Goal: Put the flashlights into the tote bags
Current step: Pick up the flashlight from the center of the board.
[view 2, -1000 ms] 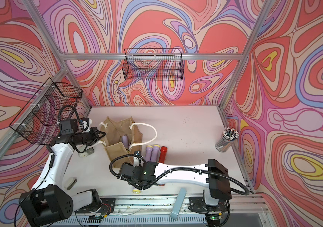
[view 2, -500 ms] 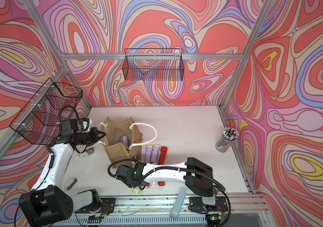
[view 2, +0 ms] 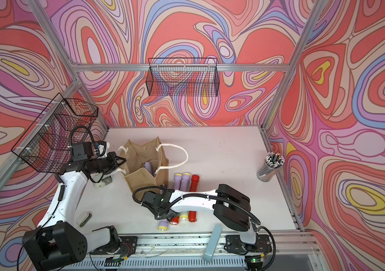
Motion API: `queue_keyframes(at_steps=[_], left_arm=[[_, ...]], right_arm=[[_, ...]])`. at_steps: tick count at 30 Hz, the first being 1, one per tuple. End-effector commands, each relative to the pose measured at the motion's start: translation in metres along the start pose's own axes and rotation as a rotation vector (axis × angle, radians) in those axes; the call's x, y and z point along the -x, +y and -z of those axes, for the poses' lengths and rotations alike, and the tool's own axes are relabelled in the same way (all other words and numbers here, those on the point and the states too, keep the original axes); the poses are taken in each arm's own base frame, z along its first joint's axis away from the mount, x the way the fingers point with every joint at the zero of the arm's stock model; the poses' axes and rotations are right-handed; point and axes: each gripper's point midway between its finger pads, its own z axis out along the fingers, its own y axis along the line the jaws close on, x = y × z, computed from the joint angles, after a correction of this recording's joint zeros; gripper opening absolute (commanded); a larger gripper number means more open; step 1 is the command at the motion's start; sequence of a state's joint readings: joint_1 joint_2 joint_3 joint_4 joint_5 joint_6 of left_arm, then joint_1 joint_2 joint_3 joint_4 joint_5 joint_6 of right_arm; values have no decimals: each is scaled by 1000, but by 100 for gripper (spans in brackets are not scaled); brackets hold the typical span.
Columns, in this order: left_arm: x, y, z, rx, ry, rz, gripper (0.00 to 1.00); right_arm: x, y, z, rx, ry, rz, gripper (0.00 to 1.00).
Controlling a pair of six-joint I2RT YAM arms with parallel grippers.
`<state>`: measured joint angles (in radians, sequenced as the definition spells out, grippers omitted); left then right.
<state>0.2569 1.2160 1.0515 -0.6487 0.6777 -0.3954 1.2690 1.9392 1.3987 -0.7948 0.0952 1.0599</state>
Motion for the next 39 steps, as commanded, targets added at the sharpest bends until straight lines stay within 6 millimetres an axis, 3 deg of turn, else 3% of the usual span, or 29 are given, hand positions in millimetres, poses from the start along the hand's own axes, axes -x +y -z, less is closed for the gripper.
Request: queue_keyframes(at_steps=[1, 26, 32, 39], left_arm=[[4, -3, 6, -1, -10, -9, 0], [3, -2, 7, 3, -14, -11, 0], [3, -2, 7, 6, -14, -10, 0], [3, -1, 7, 12, -15, -10, 0]], right_arm=[[3, 1, -4, 1, 8, -10, 49], [8, -9, -45, -48, 84, -24, 51], [7, -12, -46, -56, 98, -24, 42], [9, -7, -51, -57, 117, 0, 25]])
